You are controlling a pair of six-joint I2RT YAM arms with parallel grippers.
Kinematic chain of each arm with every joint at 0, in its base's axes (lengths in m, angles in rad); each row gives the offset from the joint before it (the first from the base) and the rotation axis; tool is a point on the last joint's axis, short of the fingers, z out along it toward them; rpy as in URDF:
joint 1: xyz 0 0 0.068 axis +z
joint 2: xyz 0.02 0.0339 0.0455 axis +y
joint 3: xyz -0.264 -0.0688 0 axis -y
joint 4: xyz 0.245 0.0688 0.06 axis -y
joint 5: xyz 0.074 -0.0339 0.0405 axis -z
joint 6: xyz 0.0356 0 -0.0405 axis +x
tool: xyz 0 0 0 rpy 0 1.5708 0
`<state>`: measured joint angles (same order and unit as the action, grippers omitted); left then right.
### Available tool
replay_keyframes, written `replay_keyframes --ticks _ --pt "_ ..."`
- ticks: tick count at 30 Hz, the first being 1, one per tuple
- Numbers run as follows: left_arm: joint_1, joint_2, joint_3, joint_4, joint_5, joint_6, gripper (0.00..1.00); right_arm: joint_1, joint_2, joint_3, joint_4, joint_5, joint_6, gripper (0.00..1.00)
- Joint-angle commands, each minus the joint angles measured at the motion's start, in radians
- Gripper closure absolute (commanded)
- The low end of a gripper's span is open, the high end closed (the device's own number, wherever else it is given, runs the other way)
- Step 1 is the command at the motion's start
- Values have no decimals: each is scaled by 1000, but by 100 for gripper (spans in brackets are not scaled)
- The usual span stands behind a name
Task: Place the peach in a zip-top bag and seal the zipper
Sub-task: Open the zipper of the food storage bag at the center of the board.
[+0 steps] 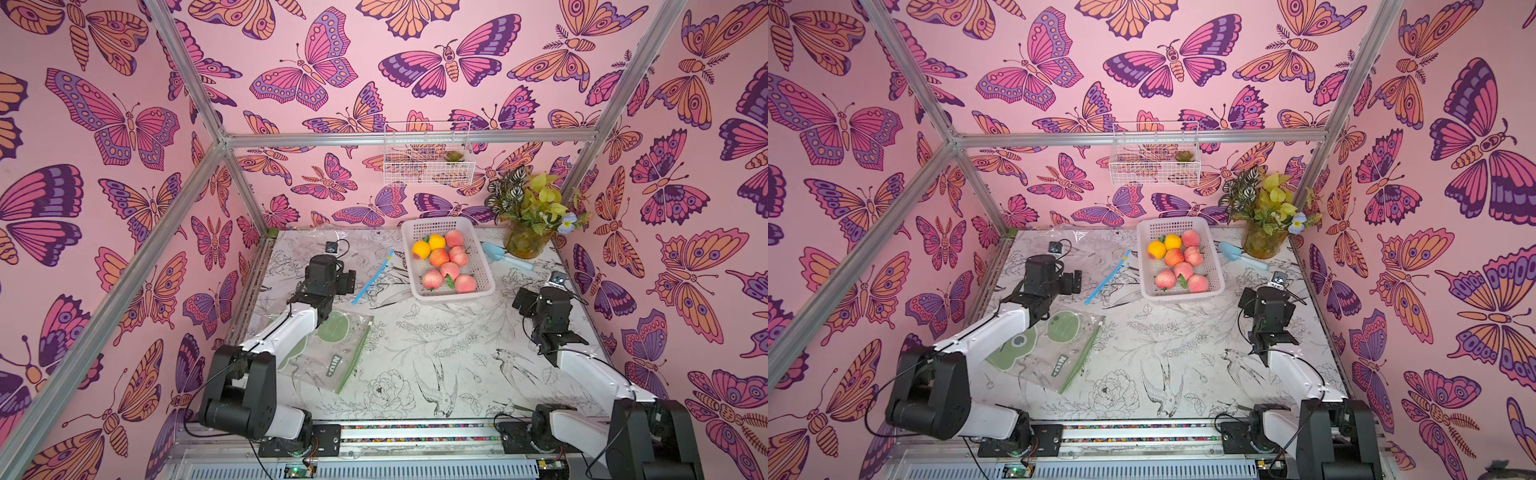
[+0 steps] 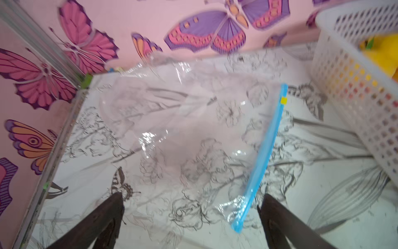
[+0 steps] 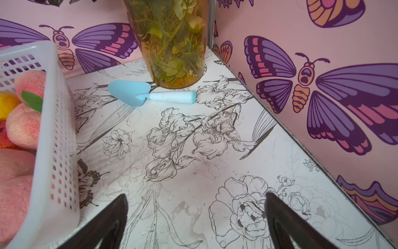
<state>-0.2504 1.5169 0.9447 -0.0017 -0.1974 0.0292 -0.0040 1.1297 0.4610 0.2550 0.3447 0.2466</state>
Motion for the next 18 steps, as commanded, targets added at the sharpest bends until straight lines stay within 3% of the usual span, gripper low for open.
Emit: replay_keyframes --ticks 1,8,18 --pt "-33 94 104 -232 27 75 0 4 0 17 -38 24 22 1" --pt "-108 284 289 -343 -8 156 1 4 13 23 -43 39 29 1" --pt "-151 481 462 -406 -56 238 14 3 55 43 -49 41 37 1"
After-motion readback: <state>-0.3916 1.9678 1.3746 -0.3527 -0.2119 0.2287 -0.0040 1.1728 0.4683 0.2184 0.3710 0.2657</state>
